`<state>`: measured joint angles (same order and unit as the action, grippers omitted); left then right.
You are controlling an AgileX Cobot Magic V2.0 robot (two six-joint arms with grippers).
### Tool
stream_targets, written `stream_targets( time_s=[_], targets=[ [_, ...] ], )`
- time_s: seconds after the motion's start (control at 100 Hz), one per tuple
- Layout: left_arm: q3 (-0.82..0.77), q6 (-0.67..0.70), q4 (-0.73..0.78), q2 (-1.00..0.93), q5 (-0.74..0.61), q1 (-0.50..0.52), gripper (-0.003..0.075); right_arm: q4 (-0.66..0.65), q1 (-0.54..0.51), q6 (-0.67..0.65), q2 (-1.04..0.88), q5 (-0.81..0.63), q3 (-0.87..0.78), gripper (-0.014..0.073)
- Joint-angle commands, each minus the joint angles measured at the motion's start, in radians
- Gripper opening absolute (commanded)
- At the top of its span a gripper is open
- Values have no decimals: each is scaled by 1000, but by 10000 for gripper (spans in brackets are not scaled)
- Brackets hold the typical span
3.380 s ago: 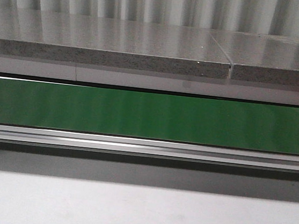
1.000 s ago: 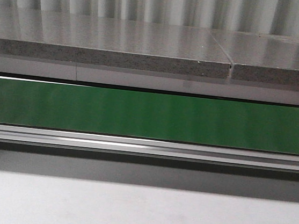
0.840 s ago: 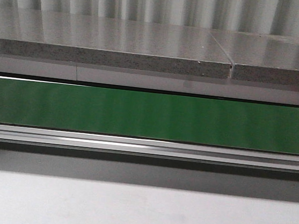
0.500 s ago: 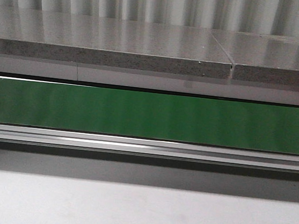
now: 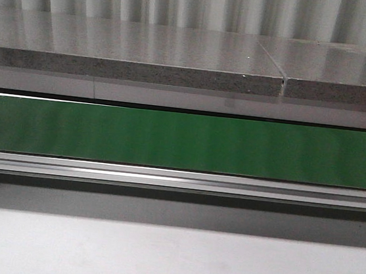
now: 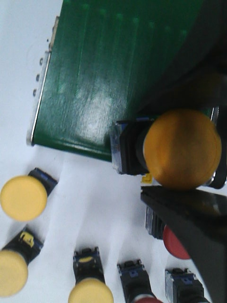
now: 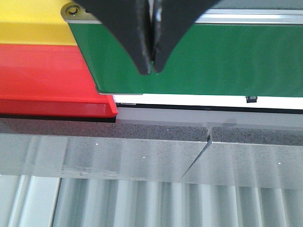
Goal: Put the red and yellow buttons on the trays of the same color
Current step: 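Lift the yellow button with the left gripper and carry it over the belt, then lower the yellow button onto the belt and open the left gripper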
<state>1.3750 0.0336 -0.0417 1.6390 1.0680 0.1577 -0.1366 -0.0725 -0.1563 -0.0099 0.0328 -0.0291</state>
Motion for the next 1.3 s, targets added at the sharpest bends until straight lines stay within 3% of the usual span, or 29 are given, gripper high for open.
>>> stream_targets(
  time_s=[0.0, 0.33, 0.4, 0.54, 0.62, 0.89, 1.08, 1.29],
  targets=[
    [20, 0, -1, -44, -35, -31, 221, -11, -1, 1, -16, -70, 7, -67],
    [20, 0, -7, 1, -11, -52, 235, -11, -1, 1, -16, -70, 7, -67],
    [20, 0, -10, 1, -12, -52, 288, -11, -1, 1, -16, -70, 7, -67],
    [20, 0, -14, 1, -12, -52, 524, -11, -1, 1, -16, -70, 7, -67],
    [20, 0, -19, 1, -12, -53, 577, -11, -1, 1, -16, -70, 7, -67],
    [20, -83, -245, -33, -75, -53, 564, -11, -1, 1, -16, -70, 7, -67],
    [20, -83, -216, -74, -76, -46, 564, -11, -1, 1, -16, -70, 7, -67],
    [20, -83, -209, -94, -15, 45, 564, -11, -1, 1, -16, -70, 7, -67]
  ],
)
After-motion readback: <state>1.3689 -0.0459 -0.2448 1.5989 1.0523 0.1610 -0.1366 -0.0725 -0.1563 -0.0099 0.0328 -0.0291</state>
